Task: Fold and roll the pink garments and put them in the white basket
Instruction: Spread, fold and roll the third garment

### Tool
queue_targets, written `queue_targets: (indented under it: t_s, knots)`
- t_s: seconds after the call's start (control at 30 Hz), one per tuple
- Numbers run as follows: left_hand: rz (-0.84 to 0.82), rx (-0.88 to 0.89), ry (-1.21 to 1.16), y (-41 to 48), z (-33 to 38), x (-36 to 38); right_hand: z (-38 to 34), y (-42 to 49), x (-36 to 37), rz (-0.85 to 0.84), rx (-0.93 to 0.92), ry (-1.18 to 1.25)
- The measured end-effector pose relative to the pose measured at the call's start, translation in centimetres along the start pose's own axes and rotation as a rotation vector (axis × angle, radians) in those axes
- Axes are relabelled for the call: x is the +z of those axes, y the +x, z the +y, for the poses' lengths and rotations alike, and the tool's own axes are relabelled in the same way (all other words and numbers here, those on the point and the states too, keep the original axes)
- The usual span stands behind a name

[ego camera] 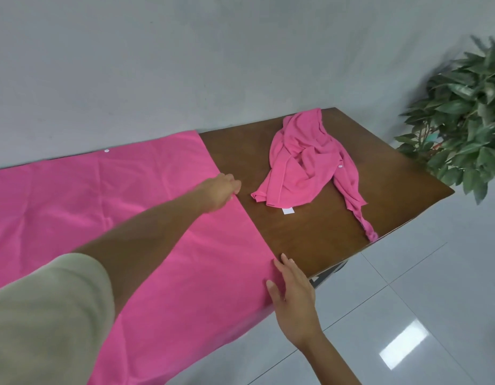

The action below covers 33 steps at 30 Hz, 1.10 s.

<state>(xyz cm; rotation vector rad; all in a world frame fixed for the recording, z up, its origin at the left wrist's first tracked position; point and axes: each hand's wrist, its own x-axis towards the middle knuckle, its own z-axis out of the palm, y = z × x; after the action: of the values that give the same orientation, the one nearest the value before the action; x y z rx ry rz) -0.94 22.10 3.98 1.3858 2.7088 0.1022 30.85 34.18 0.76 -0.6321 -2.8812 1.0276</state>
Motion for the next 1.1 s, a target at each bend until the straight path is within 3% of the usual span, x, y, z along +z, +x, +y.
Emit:
queue_targets:
  t_s: [0.27,0.53,0.8,1.1]
  knots:
    - [0.013,-0.033,-0.013,-0.8,0.4,-1.4,0.1,0.2,0.8,0.213,0.08,0.119]
    - [0.033,0.014,0.032,-4.4,-1.5,-3.1,-0.8,-0.7,0.3,0.197,0.075,0.087]
    - [-0.02,-0.107,0.006,-10.5,-3.9,-3.9,-1.3,-3.4,0.4,0.157,-0.018,0.191]
    - [0.013,-0.162,-0.025,-16.5,-6.6,-4.1,-3.1,-6.5,2.3,-0.02,0.028,0.309]
